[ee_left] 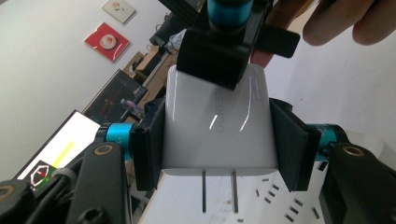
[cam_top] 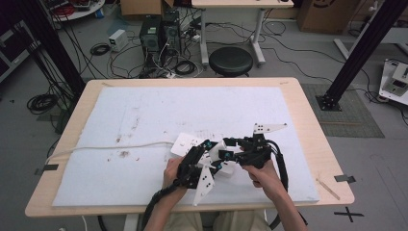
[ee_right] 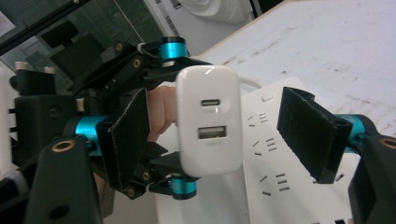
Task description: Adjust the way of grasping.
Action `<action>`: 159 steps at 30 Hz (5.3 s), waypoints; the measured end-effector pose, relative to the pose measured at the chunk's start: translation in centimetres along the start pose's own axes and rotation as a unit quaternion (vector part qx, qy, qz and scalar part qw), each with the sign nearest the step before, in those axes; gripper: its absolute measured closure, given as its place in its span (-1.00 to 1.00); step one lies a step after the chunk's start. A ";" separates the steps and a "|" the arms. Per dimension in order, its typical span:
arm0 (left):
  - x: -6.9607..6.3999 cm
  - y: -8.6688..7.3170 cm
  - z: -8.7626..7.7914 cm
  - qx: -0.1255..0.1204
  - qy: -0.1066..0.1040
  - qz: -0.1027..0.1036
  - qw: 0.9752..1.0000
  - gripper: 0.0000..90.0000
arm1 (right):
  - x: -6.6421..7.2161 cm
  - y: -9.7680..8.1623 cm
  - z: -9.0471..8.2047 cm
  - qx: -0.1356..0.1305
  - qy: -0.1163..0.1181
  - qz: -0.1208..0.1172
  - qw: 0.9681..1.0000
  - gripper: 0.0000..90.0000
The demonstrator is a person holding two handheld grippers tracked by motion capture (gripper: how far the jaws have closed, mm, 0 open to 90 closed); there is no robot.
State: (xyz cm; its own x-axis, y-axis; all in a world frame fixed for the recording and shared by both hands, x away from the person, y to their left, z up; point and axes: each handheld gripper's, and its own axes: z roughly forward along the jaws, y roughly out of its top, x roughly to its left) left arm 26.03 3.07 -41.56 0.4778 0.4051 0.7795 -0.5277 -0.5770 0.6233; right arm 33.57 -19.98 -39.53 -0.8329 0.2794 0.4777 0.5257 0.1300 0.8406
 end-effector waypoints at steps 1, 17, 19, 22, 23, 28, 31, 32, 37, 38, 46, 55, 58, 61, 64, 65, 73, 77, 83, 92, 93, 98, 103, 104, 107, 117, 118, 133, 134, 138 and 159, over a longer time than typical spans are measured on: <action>-0.1 0.0 0.0 -0.002 0.001 -0.001 1.000 -0.06 | -0.1 0.0 0.1 -0.001 0.004 -0.002 1.000 -0.39; -0.2 0.3 0.1 -0.012 -0.002 0.003 1.000 -0.06 | 0.0 -0.4 0.6 0.008 0.033 -0.014 0.999 -0.02; -0.2 0.3 0.1 -0.013 -0.003 0.002 1.000 -0.06 | 0.1 -0.4 0.6 0.008 0.034 -0.011 0.999 -0.01; -0.2 0.3 0.1 -0.013 -0.005 0.003 1.000 -0.06 | 0.1 -0.5 0.7 0.008 0.037 -0.014 0.999 0.09; -0.2 0.3 0.1 -0.013 -0.005 0.003 1.000 -0.06 | 0.1 -0.5 0.7 0.008 0.037 -0.014 0.999 0.09; -0.2 0.3 0.1 -0.012 -0.005 0.006 1.000 -0.06 | 0.1 -0.5 0.7 0.008 0.044 -0.016 0.999 0.18; -0.3 0.3 0.2 -0.012 -0.005 0.007 1.000 -0.06 | 0.1 -0.6 0.7 0.009 0.045 -0.018 0.999 0.23; -0.3 0.3 0.2 -0.012 -0.005 0.007 1.000 -0.06 | 0.1 -0.6 0.7 0.009 0.045 -0.018 0.999 0.23; -0.3 0.3 0.2 -0.013 -0.006 0.009 1.000 -0.06 | 0.1 -0.7 0.7 0.006 0.046 -0.017 0.999 0.29; -0.3 0.3 0.2 -0.015 -0.006 0.009 1.000 -0.06 | 0.1 -0.7 0.7 0.006 0.044 -0.017 0.999 0.34; -0.3 0.3 0.2 -0.014 -0.006 0.008 1.000 -0.06 | 0.0 -0.8 0.6 0.002 0.044 -0.015 0.999 0.37; -0.2 0.3 0.2 -0.012 -0.008 0.007 1.000 -0.06 | 0.0 -0.8 0.6 -0.002 0.042 -0.018 0.999 0.40; -0.3 0.2 0.3 -0.010 -0.010 0.006 1.000 -0.06 | -0.1 -0.8 0.7 -0.002 0.038 -0.021 0.999 0.40; -0.3 0.2 0.3 -0.010 -0.010 0.006 1.000 -0.06 | 0.0 -0.9 0.6 -0.001 0.036 -0.017 0.999 0.40; -0.3 0.1 0.3 -0.008 -0.014 0.000 1.000 -0.06 | -0.1 -0.9 0.7 0.001 0.033 -0.018 0.999 0.40; -0.3 0.1 0.3 -0.008 -0.014 0.000 1.000 -0.06 | -0.1 -0.9 0.7 0.001 0.032 -0.019 0.999 0.40; -0.1 0.1 0.4 -0.008 -0.022 -0.008 1.000 -0.06 | -0.2 -1.0 0.7 0.000 0.034 -0.012 0.999 0.40; -0.2 0.0 0.5 -0.007 -0.027 -0.011 1.000 -0.07 | -0.2 -1.0 0.7 0.002 0.032 -0.013 0.999 0.40; -0.1 0.1 0.5 -0.006 -0.021 -0.015 1.000 -0.33 | -0.2 -1.2 0.8 0.005 0.023 -0.016 1.000 0.40; 0.2 -0.2 0.3 -0.006 -0.037 -0.036 0.999 -0.46 | -0.2 -1.2 0.6 -0.003 0.013 -0.023 1.000 0.40; 0.2 -0.2 0.3 -0.007 -0.039 -0.040 0.998 -0.46 | -0.2 -1.2 0.5 -0.004 0.011 -0.025 1.000 0.40; 0.4 -0.3 0.0 -0.009 -0.047 -0.050 0.998 -0.48 | -0.2 -1.2 0.4 -0.003 0.002 -0.033 0.999 0.40; 1.0 -0.6 -0.4 -0.012 -0.063 -0.088 0.994 -0.48 | -0.4 -1.2 0.0 -0.008 -0.009 -0.032 0.999 0.40; 1.0 -0.6 -0.4 -0.012 -0.063 -0.088 0.994 -0.48 | -0.4 -1.2 0.0 -0.008 -0.009 -0.032 0.999 0.40; 1.7 -1.0 -0.8 -0.007 -0.075 -0.119 0.990 -0.48 | -0.4 -1.2 -0.2 -0.014 -0.020 -0.041 0.999 0.40; 3.5 -2.6 -2.2 -0.002 -0.079 -0.221 0.972 -0.48 | -0.3 -1.2 -0.8 -0.024 -0.045 -0.057 0.997 0.40; 3.5 -2.6 -2.2 -0.002 -0.079 -0.221 0.972 -0.48 | -0.3 -1.2 -0.8 -0.024 -0.045 -0.057 0.997 0.40; 6.3 -6.4 -5.5 0.025 -0.040 -0.354 0.934 -0.49 | 0.0 -1.3 -1.3 -0.028 -0.063 -0.074 0.995 0.40; 6.5 -6.6 -5.6 0.029 -0.038 -0.356 0.933 -0.49 | 0.1 -1.2 -1.3 -0.029 -0.065 -0.077 0.994 0.40; 6.8 -7.4 -6.1 0.039 -0.032 -0.373 0.926 -0.49 | 0.1 -1.2 -1.4 -0.028 -0.066 -0.077 0.994 0.40; 8.3 -12.3 -9.6 0.073 0.026 -0.441 0.894 -0.48 | 0.3 -1.3 -1.8 -0.026 -0.087 -0.096 0.991 0.40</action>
State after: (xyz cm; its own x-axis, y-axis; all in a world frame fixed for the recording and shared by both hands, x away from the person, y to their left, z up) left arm 29.72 20.36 -42.15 0.6280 0.7782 -0.0079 0.1376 -0.1011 0.9853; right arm 32.33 -21.77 -39.98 -0.8719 0.4150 0.2600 0.3468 0.1485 0.9261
